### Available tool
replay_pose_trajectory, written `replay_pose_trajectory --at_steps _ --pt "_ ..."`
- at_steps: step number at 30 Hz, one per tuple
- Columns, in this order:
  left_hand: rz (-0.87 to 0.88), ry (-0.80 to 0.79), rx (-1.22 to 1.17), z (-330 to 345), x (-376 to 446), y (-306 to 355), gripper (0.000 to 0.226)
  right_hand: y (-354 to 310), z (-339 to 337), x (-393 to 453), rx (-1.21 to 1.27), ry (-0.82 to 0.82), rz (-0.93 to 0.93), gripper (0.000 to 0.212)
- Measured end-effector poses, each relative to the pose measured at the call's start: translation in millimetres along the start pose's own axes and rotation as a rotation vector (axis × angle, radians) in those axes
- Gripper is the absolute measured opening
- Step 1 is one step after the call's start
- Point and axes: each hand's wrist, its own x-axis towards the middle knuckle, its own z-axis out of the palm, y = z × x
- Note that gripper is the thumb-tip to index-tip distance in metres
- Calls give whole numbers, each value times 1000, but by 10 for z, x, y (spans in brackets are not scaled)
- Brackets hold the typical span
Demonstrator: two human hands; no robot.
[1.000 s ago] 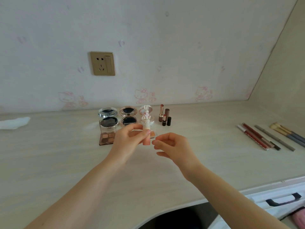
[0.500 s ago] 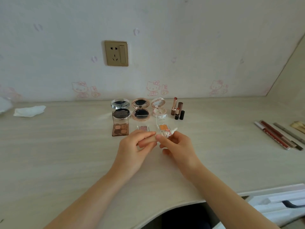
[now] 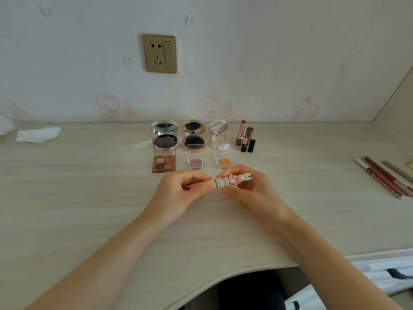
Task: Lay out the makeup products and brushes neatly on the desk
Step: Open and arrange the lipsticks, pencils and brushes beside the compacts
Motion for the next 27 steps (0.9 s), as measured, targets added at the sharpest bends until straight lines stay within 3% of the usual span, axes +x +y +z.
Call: replay_pose_trajectory --at_steps 3,7,11,15,22,25,27 --pt "26 0 58 20 -11 -44 18 25 -9 -17 107 33 74 25" --pt "62 18 76 8 -12 -77 20 30 59 -33 -77 136 89 18" --pt "66 18 81 8 -13 -82 21 22 45 -71 -203 110 17 3" --pt "77 25 88 11 -7 -78 20 15 34 -87 -187 108 -14 22" --pt "89 45 42 8 -21 -77 19 -4 63 -84 -250 131 1 5" --pt "82 54 42 9 -15 -72 19 -4 46 -101 -213 64 -34 25" --pt "63 52 12 12 -17 -64 19 6 61 -95 -181 100 -10 26"
